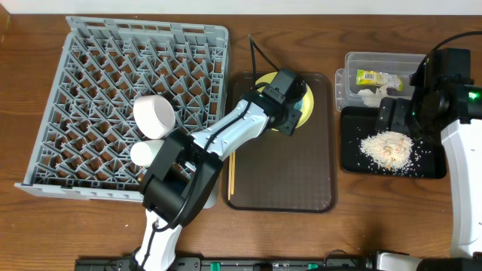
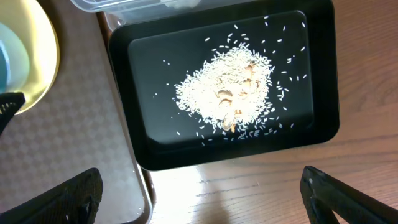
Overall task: Sort waste into correct bins and load items into the dishwasher
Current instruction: 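Reach the left gripper to the yellow plate with blue bowl, then grasp the light-blue bowl with the left gripper and lift it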
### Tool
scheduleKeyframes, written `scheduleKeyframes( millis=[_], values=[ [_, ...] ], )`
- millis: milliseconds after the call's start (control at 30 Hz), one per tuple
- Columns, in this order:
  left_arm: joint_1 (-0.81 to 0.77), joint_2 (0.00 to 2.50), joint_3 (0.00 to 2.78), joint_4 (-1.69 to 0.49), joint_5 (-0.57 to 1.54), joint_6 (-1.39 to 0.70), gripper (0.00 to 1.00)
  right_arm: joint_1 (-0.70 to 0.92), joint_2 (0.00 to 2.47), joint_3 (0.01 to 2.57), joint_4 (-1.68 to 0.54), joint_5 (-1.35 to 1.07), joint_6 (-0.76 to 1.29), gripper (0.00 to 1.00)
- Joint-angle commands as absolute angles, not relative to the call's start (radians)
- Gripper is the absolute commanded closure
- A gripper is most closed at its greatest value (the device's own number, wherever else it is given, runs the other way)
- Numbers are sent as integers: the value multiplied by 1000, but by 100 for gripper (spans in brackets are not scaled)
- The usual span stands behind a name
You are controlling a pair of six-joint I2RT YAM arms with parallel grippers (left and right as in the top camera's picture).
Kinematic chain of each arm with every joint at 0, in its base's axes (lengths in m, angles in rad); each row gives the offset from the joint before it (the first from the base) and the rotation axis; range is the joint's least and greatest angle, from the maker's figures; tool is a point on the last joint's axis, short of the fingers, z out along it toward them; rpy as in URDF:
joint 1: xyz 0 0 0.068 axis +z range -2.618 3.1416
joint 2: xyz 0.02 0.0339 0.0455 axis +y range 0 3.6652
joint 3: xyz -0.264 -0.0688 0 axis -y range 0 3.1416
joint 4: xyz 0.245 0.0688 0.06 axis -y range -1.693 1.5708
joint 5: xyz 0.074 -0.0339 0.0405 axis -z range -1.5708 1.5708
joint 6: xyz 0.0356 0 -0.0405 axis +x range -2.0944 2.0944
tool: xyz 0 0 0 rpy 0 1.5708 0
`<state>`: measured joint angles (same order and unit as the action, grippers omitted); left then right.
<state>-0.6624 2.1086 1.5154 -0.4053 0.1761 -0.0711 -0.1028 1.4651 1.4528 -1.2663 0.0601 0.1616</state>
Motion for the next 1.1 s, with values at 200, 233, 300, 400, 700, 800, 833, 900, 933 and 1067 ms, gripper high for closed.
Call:
scheduleKeyframes(
  millis=[200, 233, 300, 400, 700, 800, 833, 900, 933, 1067],
  values=[
    [-664, 2120, 1509, -406, 147, -63, 81, -117, 1460, 1458, -1277, 62, 178, 1],
    [-664, 2119, 1509, -406, 129, -63, 85, -117, 1460, 1458, -1277, 63, 178, 1],
    [-664, 2117, 1509, -408, 99, -63, 91, -117, 1460, 1458, -1277, 63, 178, 1],
    [-664, 2110, 1510, -410, 81, -63, 92, -117, 1460, 1458, -1279, 63, 178, 1],
    [-663, 1991, 1515, -410, 81, -63, 94, -118, 1460, 1458, -1279, 63, 178, 1],
    [-658, 1902, 1515, -427, 81, -63, 94, -118, 1460, 1458, -1280, 63, 178, 1],
    [-653, 1874, 1515, -434, 81, -63, 94, -118, 1460, 1458, -1280, 63, 178, 1],
    [-635, 1818, 1515, -443, 81, -63, 94, -118, 1460, 1458, -1279, 63, 178, 1],
    [-617, 1783, 1515, -445, 81, -63, 94, -118, 1460, 1458, -1279, 63, 178, 1],
    [-535, 1693, 1515, -448, 107, -64, 94, -118, 1460, 1458, -1279, 63, 178, 1]
  ],
)
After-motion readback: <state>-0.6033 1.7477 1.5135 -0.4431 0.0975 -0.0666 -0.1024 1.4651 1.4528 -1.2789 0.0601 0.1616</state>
